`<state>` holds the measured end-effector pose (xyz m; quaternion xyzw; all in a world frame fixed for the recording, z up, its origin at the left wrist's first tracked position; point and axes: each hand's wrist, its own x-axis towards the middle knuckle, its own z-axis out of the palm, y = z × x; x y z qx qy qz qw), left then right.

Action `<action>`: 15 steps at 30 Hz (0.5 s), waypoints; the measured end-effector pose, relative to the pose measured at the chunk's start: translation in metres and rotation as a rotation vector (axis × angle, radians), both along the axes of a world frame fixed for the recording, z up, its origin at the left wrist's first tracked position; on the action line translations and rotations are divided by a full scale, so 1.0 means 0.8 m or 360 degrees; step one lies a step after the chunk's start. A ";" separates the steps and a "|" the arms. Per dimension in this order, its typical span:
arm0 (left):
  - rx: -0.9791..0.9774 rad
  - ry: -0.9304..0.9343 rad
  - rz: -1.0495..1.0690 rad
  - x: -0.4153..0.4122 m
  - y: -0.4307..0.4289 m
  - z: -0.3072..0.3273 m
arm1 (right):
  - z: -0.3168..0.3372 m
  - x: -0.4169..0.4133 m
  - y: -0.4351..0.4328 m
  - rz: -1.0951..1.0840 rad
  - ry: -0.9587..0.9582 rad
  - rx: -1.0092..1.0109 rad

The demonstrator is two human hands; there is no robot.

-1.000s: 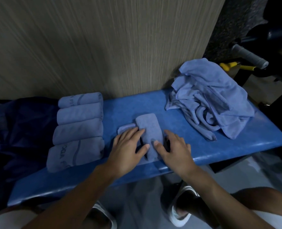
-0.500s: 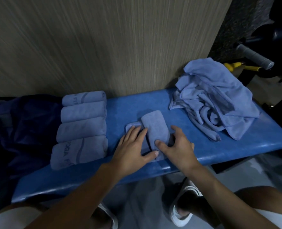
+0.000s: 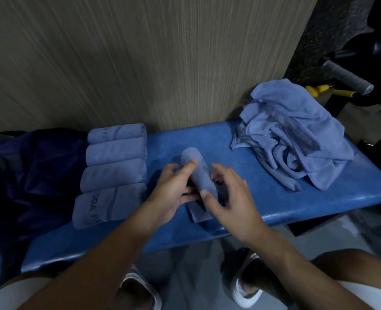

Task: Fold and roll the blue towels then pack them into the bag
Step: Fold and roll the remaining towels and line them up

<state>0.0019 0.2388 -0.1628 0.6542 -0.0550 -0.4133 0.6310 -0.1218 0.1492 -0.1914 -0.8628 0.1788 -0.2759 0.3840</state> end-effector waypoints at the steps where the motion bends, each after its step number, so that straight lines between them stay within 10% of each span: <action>1: 0.0050 -0.0014 0.0012 -0.001 0.002 -0.002 | 0.002 0.000 0.003 0.0037 -0.0074 0.0115; 9: 0.0312 -0.0629 0.0209 -0.003 0.020 -0.028 | -0.014 0.016 -0.001 -0.0167 0.0152 0.0703; 15: 0.0511 -0.0959 0.0126 -0.007 0.040 -0.037 | -0.025 0.021 0.013 -0.0032 0.0552 0.0367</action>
